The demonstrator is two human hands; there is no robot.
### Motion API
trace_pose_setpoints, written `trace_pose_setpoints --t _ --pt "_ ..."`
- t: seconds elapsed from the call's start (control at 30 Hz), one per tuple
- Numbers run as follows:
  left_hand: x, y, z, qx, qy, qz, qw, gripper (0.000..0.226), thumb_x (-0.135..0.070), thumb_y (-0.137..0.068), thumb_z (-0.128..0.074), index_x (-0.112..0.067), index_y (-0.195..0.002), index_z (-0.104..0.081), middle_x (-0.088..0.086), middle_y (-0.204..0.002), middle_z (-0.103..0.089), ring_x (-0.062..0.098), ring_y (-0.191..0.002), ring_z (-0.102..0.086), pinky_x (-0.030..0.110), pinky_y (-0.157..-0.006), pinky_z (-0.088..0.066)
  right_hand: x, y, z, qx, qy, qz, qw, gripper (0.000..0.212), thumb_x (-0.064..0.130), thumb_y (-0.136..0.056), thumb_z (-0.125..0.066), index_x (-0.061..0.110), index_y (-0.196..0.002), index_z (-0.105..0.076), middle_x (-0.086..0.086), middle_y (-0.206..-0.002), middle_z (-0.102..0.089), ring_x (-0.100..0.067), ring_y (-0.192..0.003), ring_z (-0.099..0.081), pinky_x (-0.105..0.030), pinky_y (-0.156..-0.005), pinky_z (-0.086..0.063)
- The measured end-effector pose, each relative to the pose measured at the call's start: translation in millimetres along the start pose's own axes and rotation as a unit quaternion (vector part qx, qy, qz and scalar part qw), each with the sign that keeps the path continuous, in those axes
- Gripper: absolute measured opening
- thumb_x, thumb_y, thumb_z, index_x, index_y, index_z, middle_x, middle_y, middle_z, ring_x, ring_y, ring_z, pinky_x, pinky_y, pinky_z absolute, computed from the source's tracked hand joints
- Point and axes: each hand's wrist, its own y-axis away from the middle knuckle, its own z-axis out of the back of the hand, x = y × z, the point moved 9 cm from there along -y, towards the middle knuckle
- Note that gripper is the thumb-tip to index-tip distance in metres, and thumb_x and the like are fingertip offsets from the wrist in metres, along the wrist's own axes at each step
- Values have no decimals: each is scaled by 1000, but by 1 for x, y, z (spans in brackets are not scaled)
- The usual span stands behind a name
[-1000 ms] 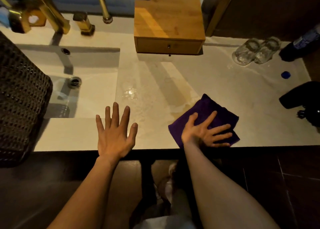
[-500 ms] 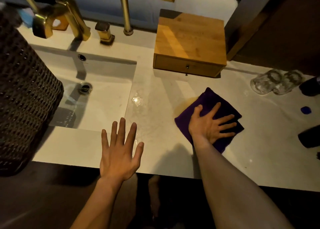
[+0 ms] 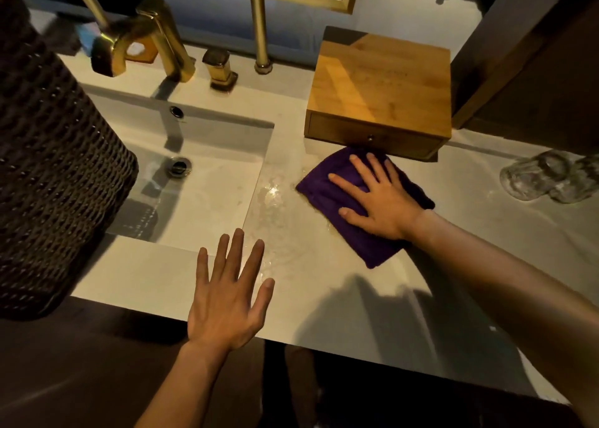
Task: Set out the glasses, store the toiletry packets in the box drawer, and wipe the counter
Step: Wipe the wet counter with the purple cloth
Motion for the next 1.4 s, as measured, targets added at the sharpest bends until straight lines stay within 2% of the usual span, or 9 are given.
trace_pose_setpoints --t 0.17,0.4,0.5,0.63,0.83,0.93,1.07,1.17,1.4 --pt "1 0 -2 -4 -4 3 1000 67 -61 -100 -21 -35 -161 -6 4 -171 -1 23 -158 2 58 -124 -8 34 15 -6 -18 43 163 986 71 79 -92 -19 54 -154 5 -2 -169 12 -35 -153 14 -58 -121 5" --pt "1 -1 -1 1 -1 5 1000 67 -62 -100 -17 -38 -160 -2 1 -171 3 21 -158 6 58 -125 -6 45 68 -26 -26 46 208 977 71 76 -94 -23 50 -156 -1 -2 -169 11 -33 -155 10 -60 -122 0" --pt "-1 0 2 4 3 6 1000 67 -63 -100 -13 -37 -160 -3 2 -171 3 22 -158 6 58 -125 -6 21 102 -35 -10 13 127 992 70 79 -92 -20 53 -154 1 -1 -168 17 -28 -154 18 -55 -122 8" --pt "-2 2 5 6 16 13 1000 67 -63 -100 -12 -35 -160 -7 2 -171 2 21 -157 6 56 -126 -3 -11 161 -49 -38 -55 -87 994 71 81 -90 -13 54 -154 0 -1 -169 14 -29 -155 12 -54 -122 5" --pt "-3 2 7 10 9 11 1000 67 -62 -100 -12 -36 -160 -3 3 -171 4 23 -157 7 56 -125 -1 21 221 -65 -124 -83 -380 913 70 66 -94 -28 34 -156 -31 -24 -163 -22 -48 -148 -20 -66 -117 -18" --pt "-6 2 9 11 17 8 1000 66 -61 -100 -14 -36 -160 -4 4 -171 4 24 -157 6 58 -125 -2 53 209 -63 -149 -116 -470 862 72 61 -90 -37 31 -155 -34 -26 -162 -23 -51 -148 -19 -68 -117 -13" --pt "-6 3 12 21 63 0 998 67 -62 -100 -18 -35 -160 -4 4 -170 11 22 -157 12 57 -125 0 78 177 -59 -129 -157 -514 834 78 63 -88 -30 30 -158 -27 -24 -165 -12 -51 -150 -9 -68 -118 -5" --pt "8 1 24 6 120 0 993 64 -63 -100 -26 -34 -157 -21 7 -170 2 27 -157 -1 58 -124 -14 81 156 -61 -98 -155 -536 824 81 68 -87 -18 32 -160 -13 -23 -166 0 -49 -151 2 -67 -118 2" --pt "45 -3 11 15 4 46 999 71 -70 -98 -14 -36 -160 -6 2 -170 11 22 -156 14 61 -123 4 43 77 -36 -97 -129 -444 881 81 73 -88 -14 35 -158 1 -19 -167 6 -45 -152 9 -66 -119 5"
